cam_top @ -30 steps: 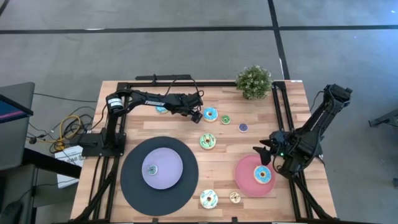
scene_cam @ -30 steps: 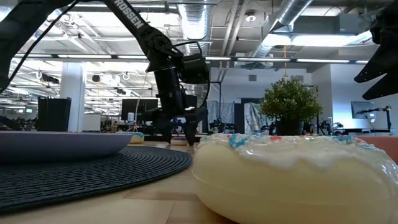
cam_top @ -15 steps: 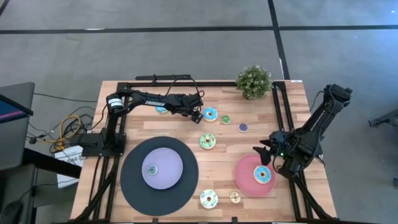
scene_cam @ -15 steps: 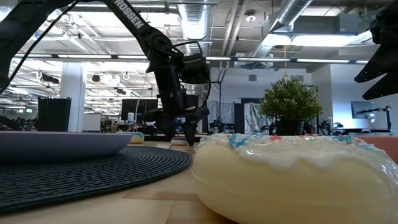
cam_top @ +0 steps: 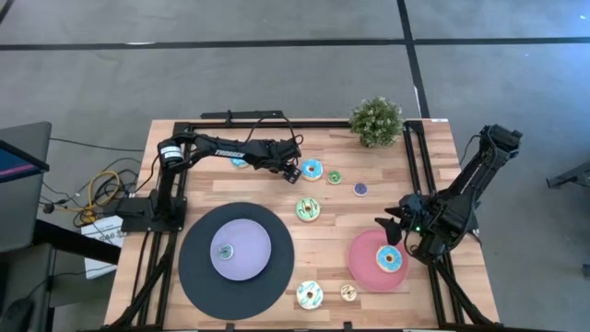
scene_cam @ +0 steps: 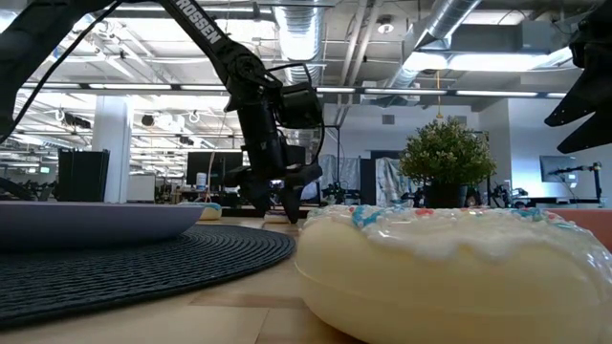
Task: Pick & Place donuts
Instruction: Put the top small dark blue donut on the purple plate
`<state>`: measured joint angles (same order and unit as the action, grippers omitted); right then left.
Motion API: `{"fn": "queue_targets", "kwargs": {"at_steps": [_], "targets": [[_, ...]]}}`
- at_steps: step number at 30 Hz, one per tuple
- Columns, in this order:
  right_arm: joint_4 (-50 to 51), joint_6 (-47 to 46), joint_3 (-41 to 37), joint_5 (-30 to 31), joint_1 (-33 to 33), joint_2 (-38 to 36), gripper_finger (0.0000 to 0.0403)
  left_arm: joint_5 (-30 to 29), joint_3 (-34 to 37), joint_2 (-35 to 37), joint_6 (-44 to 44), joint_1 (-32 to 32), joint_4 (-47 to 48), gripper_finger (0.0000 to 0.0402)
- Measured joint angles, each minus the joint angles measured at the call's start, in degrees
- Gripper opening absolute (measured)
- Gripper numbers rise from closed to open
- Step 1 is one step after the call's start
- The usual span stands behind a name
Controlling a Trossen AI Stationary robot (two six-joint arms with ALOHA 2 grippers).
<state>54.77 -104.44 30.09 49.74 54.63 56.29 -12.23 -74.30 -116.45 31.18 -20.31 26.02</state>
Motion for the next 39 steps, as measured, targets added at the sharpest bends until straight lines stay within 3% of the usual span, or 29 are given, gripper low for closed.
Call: {"fn": "queue_targets", "kwargs": {"at_steps": [25, 39], "targets": [[-0.82, 0.07, 0.0, -0.33, 0.09, -0.02, 0.026, -1.57, 0.17, 2.8, -0.44, 1.49, 0.48, 0.0271], [-1.1, 0.07, 0.0, -0.35, 0.07, -0.02, 0.026, 0.32, 0.37, 2.82, -6.59, 0.74, -1.55, 0.0272]]}}
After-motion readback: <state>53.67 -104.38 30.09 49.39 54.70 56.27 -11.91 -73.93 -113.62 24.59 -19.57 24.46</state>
